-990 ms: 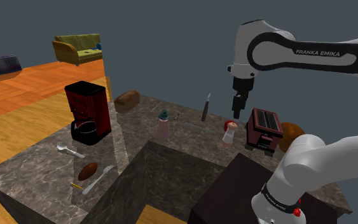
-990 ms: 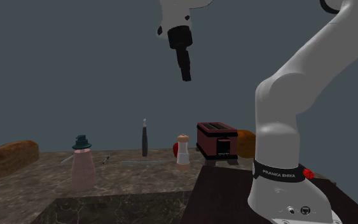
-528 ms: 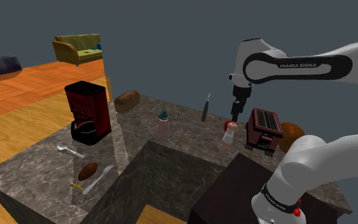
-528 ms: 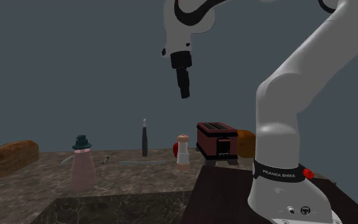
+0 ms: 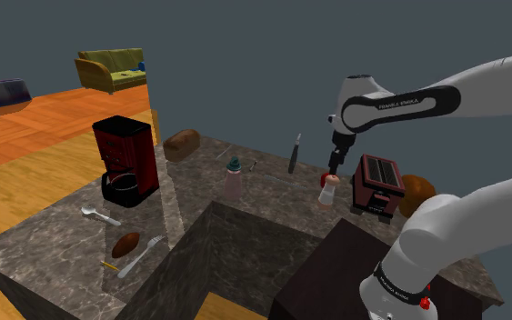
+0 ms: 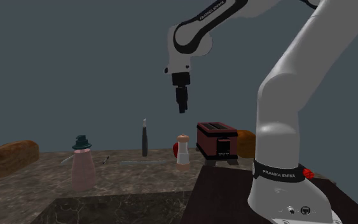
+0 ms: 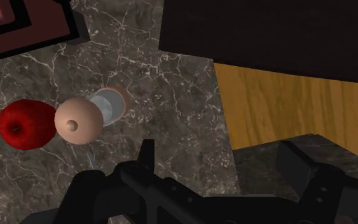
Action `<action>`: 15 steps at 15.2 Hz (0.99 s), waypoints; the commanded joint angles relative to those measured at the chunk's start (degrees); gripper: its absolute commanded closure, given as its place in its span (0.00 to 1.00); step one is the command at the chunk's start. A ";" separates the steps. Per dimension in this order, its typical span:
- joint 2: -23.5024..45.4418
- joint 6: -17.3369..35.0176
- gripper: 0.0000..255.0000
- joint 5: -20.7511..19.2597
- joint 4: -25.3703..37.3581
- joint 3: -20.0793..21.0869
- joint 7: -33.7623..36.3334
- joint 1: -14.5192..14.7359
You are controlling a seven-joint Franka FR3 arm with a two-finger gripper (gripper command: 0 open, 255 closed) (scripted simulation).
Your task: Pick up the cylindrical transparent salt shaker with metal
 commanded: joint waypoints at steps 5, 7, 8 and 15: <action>11.01 12.76 0.00 -0.89 1.54 -6.80 -5.46 -1.48; 15.22 16.68 0.00 -0.01 2.79 -9.02 -7.75 -1.52; 17.42 18.58 0.00 0.73 3.54 -10.10 -9.05 -1.48; 34.17 29.63 0.00 13.22 10.91 -15.68 -22.42 -1.31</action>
